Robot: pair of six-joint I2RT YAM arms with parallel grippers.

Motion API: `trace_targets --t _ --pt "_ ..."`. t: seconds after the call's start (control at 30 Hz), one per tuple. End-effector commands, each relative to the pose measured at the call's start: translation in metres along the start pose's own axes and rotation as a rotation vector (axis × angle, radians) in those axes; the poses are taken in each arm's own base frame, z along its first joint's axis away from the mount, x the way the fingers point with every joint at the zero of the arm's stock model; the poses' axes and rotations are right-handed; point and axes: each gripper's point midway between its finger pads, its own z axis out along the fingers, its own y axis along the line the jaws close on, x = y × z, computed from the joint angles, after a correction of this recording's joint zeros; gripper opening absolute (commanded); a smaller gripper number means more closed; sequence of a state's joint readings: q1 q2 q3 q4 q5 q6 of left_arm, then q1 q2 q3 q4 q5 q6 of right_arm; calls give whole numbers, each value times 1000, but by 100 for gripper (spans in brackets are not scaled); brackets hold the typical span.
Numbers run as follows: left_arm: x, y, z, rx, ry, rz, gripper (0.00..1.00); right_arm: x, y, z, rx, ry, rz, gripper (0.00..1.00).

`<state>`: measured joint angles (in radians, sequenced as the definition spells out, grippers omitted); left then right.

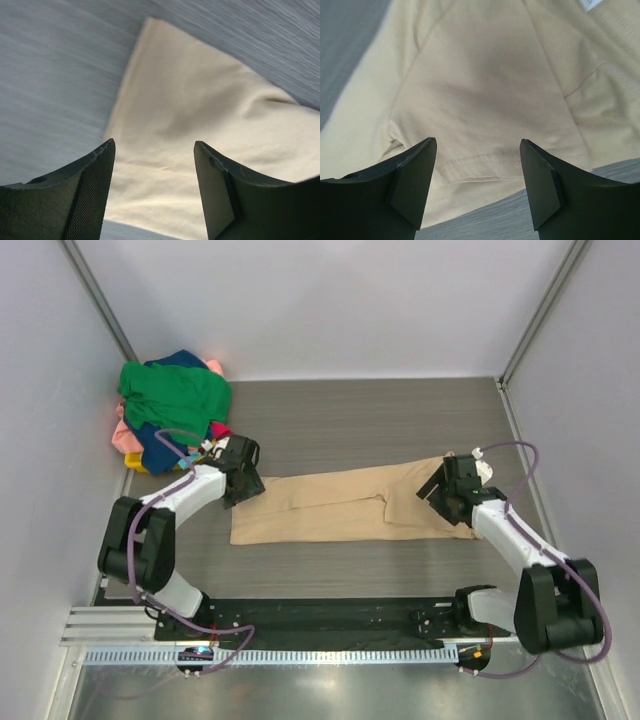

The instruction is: Fold and stack the t-shirts

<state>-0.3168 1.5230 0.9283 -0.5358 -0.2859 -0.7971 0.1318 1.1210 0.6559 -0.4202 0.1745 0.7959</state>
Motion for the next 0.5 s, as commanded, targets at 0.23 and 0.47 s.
trace_targets --t 0.23,0.47 --pt "36 -64 26 132 123 84 62 42 14 65 41 256 -38 75" --pt "89 -77 24 183 248 62 61 68 42 111 11 438 -63 72"
